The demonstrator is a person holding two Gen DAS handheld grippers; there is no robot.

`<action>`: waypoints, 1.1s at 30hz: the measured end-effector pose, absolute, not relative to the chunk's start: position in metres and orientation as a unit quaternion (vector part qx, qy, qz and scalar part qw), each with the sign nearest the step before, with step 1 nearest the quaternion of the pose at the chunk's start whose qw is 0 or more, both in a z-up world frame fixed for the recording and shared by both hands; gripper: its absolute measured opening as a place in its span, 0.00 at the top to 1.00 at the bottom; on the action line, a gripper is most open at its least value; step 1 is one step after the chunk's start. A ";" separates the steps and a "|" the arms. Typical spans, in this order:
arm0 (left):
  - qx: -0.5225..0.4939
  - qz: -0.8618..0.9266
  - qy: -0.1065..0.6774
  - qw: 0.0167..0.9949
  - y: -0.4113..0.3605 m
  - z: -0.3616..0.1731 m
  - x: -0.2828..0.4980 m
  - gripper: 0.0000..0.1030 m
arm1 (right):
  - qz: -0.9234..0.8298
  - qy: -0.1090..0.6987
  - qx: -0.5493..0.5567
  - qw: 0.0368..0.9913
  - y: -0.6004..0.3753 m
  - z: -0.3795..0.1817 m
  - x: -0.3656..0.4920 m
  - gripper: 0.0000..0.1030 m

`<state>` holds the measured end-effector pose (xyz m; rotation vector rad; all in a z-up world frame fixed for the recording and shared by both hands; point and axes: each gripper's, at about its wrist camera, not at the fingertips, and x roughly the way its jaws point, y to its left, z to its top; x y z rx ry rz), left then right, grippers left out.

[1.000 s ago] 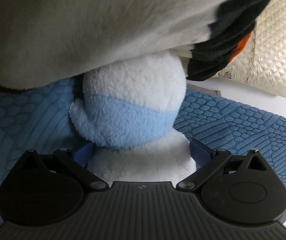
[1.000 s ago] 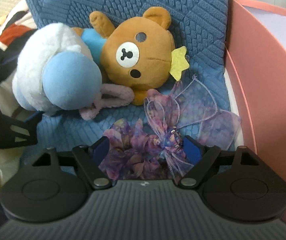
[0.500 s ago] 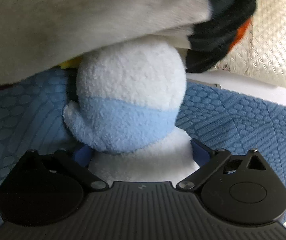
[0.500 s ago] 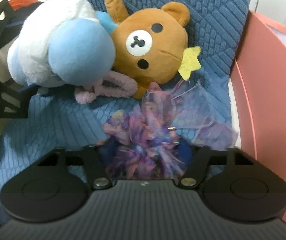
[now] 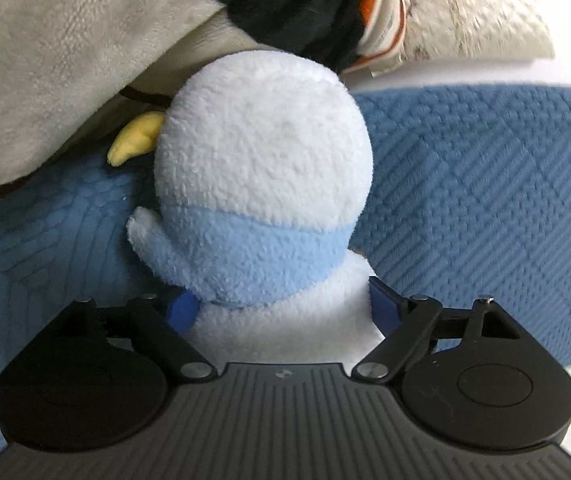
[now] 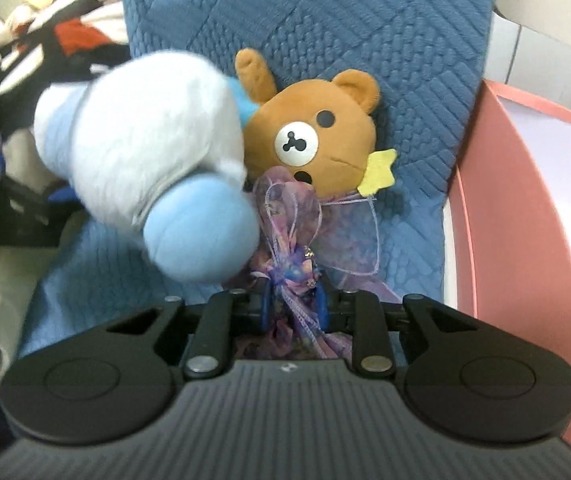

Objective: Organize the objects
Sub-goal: 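Carry the plush with left tool while right tool carries the bow toward the pink box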

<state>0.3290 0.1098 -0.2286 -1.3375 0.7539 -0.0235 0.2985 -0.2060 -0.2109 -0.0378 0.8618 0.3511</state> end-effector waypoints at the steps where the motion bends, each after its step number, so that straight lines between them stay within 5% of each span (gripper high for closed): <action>1: -0.597 -0.014 0.345 0.724 0.108 -0.225 0.327 0.16 | 0.168 0.415 -0.010 0.894 -0.209 -0.208 0.296 0.75; 28: -0.361 -0.078 0.530 0.763 0.051 -0.193 0.204 0.21 | 0.133 0.461 0.076 0.874 -0.236 -0.175 0.193 0.75; 33: -0.347 -0.069 0.522 0.777 0.034 -0.198 0.219 0.00 | 0.140 0.468 0.074 0.870 -0.231 -0.173 0.203 0.75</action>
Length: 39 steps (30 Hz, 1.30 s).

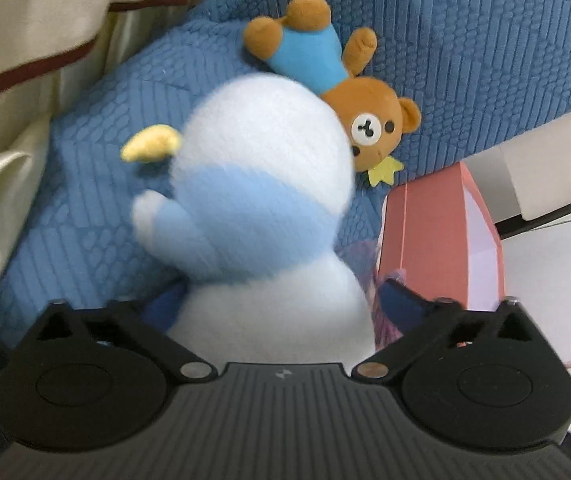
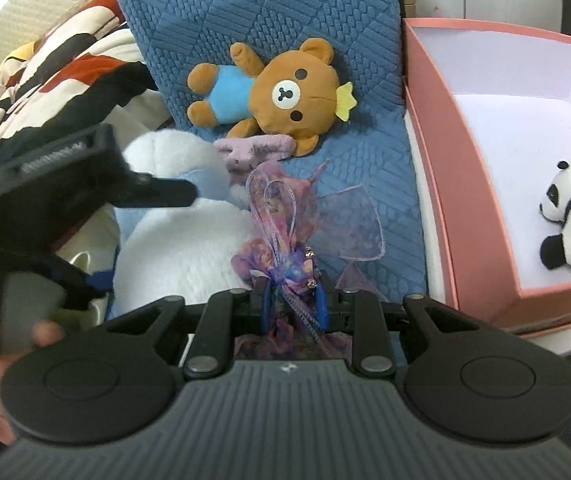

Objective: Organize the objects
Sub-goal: 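Carry the plush with left tool while right tool carries the bow toward the pink box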

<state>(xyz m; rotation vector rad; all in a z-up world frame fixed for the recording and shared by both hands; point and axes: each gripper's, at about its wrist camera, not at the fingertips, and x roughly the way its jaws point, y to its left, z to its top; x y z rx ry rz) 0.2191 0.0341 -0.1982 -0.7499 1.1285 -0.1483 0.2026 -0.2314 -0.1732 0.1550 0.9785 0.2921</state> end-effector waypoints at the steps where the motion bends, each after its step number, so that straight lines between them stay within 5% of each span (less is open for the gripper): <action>1: -0.331 -0.057 0.529 0.779 0.030 -0.205 0.230 0.00 | 0.140 0.470 0.071 0.869 -0.231 -0.173 0.204 0.75; 19: -0.307 -0.042 0.555 0.772 0.003 -0.220 0.245 0.00 | 0.134 0.494 0.068 0.856 -0.252 -0.177 0.222 0.75; 39: -0.303 -0.066 0.551 0.775 -0.016 -0.147 0.191 0.07 | 0.167 0.440 0.090 0.877 -0.300 -0.096 0.188 0.75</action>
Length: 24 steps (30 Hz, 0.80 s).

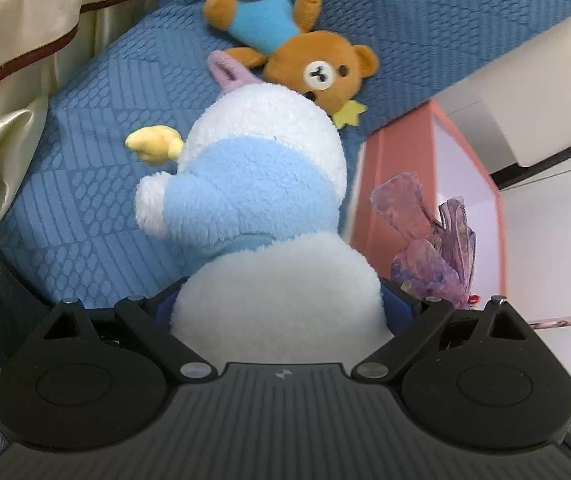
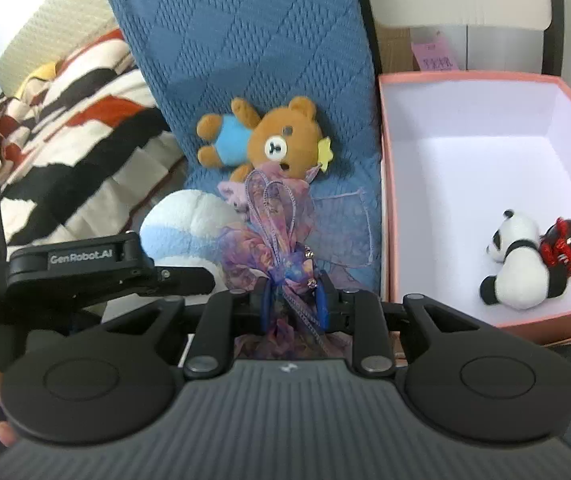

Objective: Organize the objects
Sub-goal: 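Carry the plush with left tool while right tool carries the bow toward the pink box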

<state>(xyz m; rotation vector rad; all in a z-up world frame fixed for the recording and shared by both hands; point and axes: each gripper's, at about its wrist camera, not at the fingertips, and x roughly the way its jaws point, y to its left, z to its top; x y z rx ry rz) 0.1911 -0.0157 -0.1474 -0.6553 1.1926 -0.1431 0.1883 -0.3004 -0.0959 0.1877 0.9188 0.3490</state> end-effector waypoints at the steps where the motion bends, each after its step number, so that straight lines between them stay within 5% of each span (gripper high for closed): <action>1: -0.303 -0.065 0.550 0.775 -0.017 -0.142 0.190 0.07 | 0.168 0.438 0.092 0.878 -0.304 -0.092 0.188 0.75; 24: -0.243 -0.119 0.493 0.827 -0.127 -0.026 0.215 0.07 | 0.182 0.370 0.114 0.904 -0.398 -0.012 0.215 0.74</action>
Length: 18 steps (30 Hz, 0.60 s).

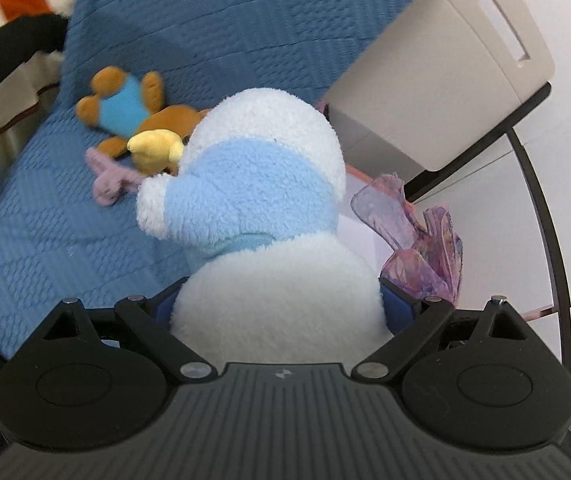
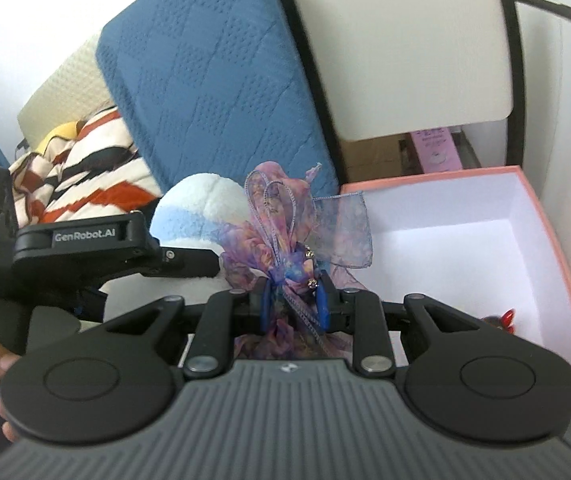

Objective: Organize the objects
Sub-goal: 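Carry the plush with left tool while right tool carries the bow toward the pink box, then lower both into the pink box and open left and right tools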

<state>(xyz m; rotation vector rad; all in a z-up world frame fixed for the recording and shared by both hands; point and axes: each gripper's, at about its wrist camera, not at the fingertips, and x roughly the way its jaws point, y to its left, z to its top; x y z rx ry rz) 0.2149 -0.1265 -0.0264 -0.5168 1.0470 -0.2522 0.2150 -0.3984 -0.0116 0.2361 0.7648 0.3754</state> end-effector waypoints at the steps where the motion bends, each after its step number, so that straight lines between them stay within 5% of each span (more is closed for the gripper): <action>1: -0.239 -0.120 0.491 0.829 -0.133 -0.024 0.219 0.07 | 0.179 0.369 0.116 0.905 -0.403 -0.012 0.219 0.74; 18: -0.196 -0.162 0.525 0.812 -0.250 -0.060 0.287 0.07 | 0.101 0.398 0.134 0.902 -0.489 -0.070 0.280 0.74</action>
